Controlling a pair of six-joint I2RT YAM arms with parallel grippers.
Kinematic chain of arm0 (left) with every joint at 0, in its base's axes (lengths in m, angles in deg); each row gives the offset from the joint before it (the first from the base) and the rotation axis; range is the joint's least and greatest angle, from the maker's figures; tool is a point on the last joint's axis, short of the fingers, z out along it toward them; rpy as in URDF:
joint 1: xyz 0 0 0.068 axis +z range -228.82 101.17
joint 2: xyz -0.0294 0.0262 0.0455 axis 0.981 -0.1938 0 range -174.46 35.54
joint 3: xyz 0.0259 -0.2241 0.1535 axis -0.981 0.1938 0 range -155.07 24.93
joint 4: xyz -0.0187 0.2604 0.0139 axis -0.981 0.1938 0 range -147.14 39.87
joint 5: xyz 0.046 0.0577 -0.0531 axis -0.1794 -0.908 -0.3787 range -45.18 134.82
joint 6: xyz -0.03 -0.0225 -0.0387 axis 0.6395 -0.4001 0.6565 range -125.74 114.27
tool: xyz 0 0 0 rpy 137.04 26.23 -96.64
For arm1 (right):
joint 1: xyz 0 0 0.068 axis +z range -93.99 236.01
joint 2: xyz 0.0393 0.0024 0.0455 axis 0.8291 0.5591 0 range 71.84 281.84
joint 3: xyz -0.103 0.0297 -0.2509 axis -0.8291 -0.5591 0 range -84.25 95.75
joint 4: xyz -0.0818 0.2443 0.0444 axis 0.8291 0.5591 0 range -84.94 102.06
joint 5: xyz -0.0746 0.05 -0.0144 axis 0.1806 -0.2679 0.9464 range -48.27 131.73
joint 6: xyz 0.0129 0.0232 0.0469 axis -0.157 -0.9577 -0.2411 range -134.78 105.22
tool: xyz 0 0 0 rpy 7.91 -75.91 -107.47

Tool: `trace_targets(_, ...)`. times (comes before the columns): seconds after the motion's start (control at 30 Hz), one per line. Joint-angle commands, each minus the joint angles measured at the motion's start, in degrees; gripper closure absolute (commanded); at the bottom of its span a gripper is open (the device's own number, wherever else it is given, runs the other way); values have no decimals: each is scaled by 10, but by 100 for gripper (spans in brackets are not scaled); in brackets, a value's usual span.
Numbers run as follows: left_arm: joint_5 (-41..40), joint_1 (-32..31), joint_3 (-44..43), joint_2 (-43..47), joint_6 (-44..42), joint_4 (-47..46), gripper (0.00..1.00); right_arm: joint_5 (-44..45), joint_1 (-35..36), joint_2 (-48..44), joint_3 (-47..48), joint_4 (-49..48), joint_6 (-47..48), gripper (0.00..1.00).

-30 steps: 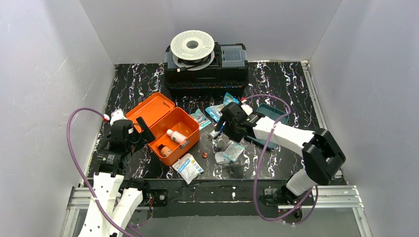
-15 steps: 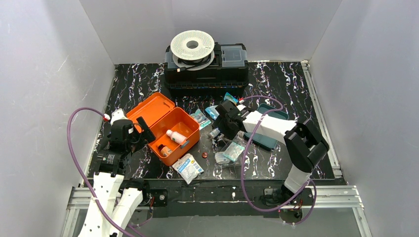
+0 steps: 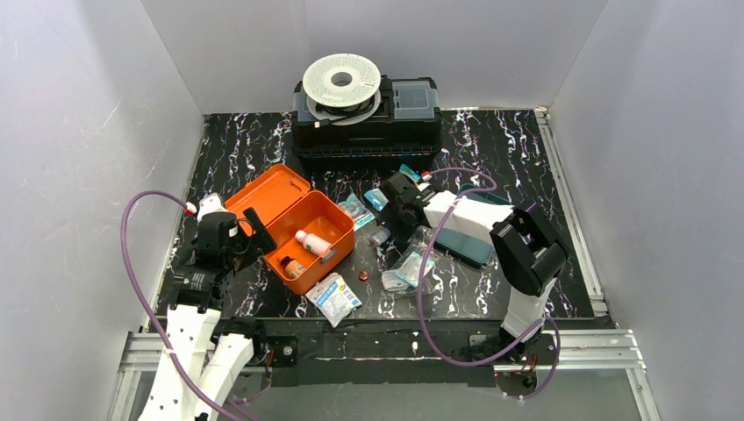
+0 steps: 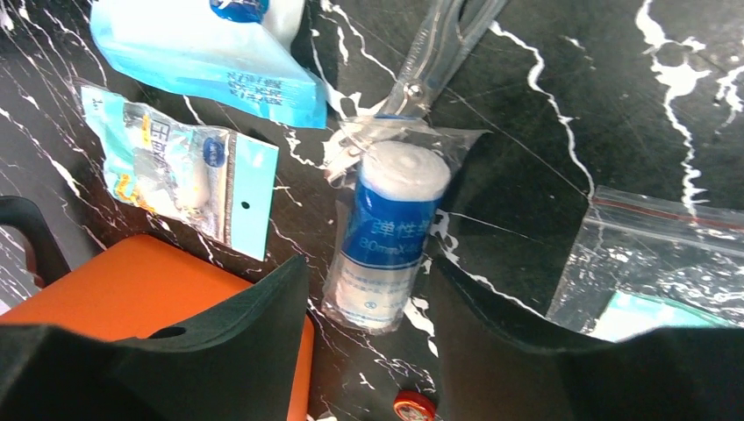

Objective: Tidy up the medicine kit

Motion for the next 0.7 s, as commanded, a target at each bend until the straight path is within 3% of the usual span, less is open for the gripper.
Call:
trace_targets(0.0,4,5,3,-3,-8,-1,2,16,-2,18,38,9,-6,42)
trace_targets(0.37,7,5,4,-2,-9,-3,2,17,-1,38,50,24,4,47)
trace_targets(0.67,9,5,4,-1,-9,-3,2,23,-1,37,58,39,28,77)
